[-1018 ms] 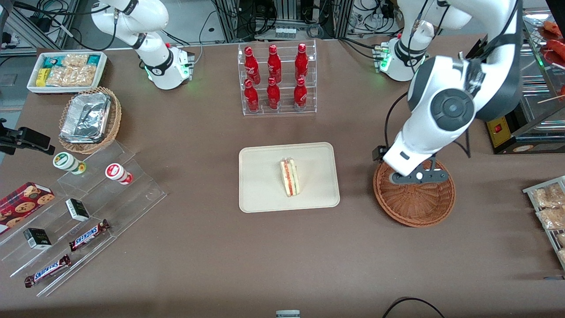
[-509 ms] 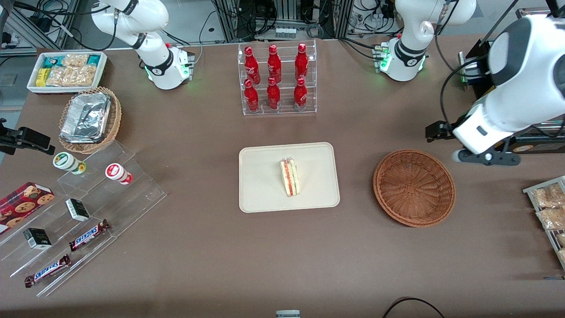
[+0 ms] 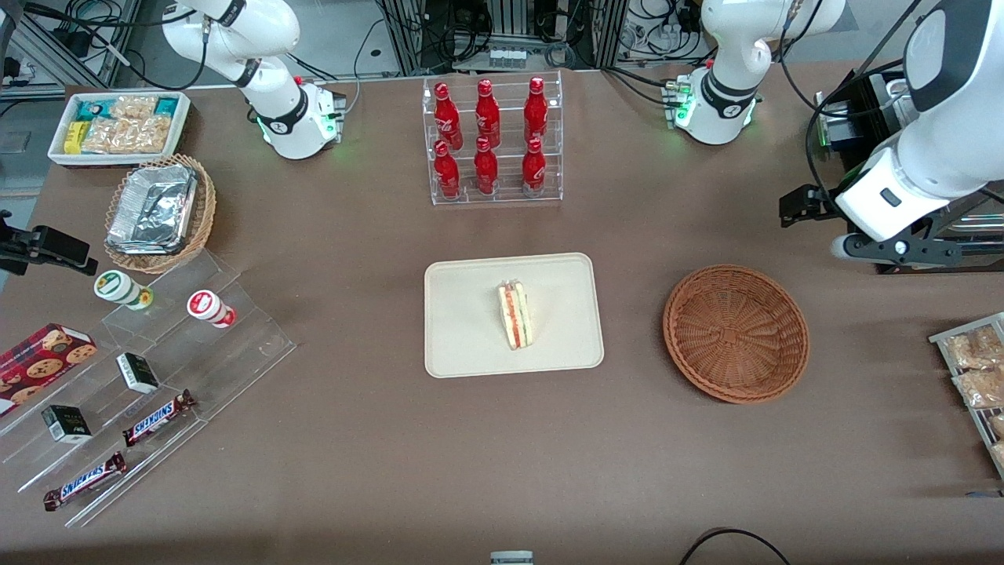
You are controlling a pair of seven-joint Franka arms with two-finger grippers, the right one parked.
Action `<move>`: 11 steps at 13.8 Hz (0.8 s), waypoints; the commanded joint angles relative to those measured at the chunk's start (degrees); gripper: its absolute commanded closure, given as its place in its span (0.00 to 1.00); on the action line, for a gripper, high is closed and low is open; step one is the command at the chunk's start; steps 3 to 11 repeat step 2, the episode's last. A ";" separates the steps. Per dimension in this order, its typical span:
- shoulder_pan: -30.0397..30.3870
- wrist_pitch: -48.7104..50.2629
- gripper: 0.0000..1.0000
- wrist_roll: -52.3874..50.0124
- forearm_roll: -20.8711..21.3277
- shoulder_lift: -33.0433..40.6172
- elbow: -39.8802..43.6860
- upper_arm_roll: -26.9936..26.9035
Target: Place sandwich from basket to tray
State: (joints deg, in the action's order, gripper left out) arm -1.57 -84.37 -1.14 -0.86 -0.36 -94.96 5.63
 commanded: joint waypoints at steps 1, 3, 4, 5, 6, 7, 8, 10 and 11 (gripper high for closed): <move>1.83 1.84 0.00 0.79 0.95 1.59 0.39 1.31; 1.84 1.84 0.00 0.79 1.56 2.03 0.48 1.31; 1.84 1.84 0.00 0.79 1.56 2.03 0.48 1.31; 1.84 1.84 0.00 0.79 1.56 2.03 0.48 1.31; 1.84 1.84 0.00 0.79 1.56 2.03 0.48 1.31; 1.84 1.84 0.00 0.79 1.56 2.03 0.48 1.31; 1.84 1.84 0.00 0.79 1.56 2.03 0.48 1.31; 1.84 1.84 0.00 0.79 1.56 2.03 0.48 1.31; 1.84 1.84 0.00 0.79 1.56 2.03 0.48 1.31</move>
